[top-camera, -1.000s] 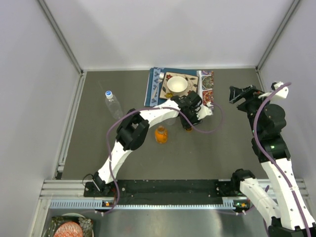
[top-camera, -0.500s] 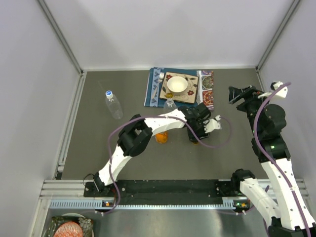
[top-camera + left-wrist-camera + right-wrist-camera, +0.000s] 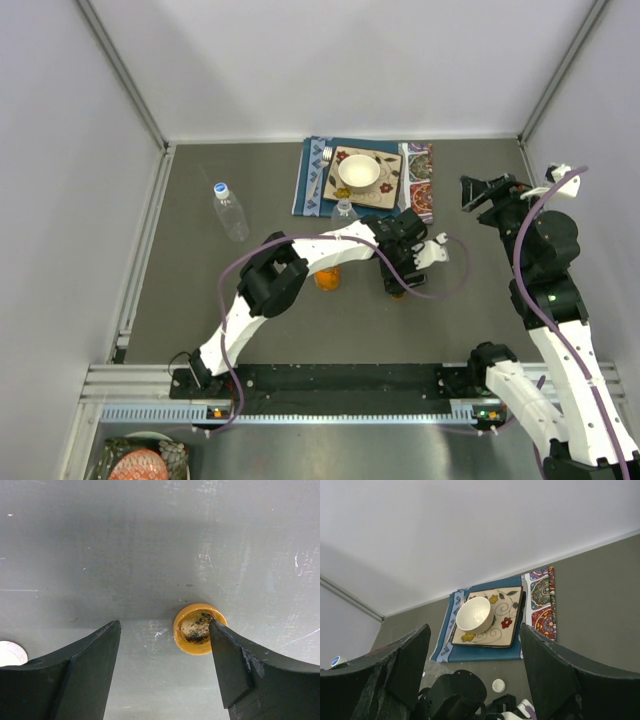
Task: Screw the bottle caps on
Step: Move the bottle cap to the center of the board, then pick up the bottle cap from the center of the board.
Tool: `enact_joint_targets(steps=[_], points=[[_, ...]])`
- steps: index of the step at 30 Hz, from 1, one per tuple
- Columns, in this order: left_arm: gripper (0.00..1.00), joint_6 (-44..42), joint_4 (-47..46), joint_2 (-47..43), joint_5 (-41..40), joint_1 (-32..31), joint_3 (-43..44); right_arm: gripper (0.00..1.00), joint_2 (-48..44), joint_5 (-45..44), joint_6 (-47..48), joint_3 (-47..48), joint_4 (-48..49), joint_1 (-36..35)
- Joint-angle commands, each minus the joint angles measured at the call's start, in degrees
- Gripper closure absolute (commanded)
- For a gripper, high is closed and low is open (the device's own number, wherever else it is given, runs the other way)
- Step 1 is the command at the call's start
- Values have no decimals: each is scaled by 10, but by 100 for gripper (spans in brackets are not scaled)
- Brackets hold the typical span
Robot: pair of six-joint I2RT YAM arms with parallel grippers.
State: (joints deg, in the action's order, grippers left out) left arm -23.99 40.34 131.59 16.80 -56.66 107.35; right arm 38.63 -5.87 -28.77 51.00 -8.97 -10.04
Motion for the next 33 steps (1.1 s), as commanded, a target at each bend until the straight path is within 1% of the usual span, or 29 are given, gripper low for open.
enact_joint_targets(steps=[1,3,7,8,10,11,14,15,16,21,27,28,30,31,32,33], points=[[23,-1,2,-31,-8,2,12,27,-4,11,-5,3,26,6],[25,-2,3,-29,-8,2,11,27,-3,11,-6,2,26,6],[40,-3,9,-23,-4,2,9,27,-4,9,-5,3,26,6],[49,-3,10,-23,-2,2,8,27,-4,9,-6,3,26,6],[60,-1,11,-21,-1,2,5,27,-6,6,-7,4,26,6],[69,0,11,-21,-3,2,4,28,-6,5,-7,4,26,6],[85,0,11,-23,-4,2,-1,28,-8,4,-6,4,26,6],[94,0,11,-23,-5,2,-3,29,-8,5,-6,3,26,6],[99,1,13,-22,-5,2,-3,29,-8,5,-7,4,26,6],[100,10,21,-37,-12,2,-4,31,-6,0,3,16,23,6],[100,37,39,-120,14,5,28,30,-10,-17,17,60,9,6],[100,46,38,-157,30,7,29,29,-11,-20,18,67,6,6],[100,56,31,-195,49,22,25,27,-13,-30,17,89,4,6],[100,73,28,-234,65,29,23,26,-13,-30,18,97,2,6],[100,85,24,-253,96,39,19,26,-11,-31,17,105,-1,6],[100,117,17,-274,125,67,13,26,-8,-33,10,122,-7,6]])
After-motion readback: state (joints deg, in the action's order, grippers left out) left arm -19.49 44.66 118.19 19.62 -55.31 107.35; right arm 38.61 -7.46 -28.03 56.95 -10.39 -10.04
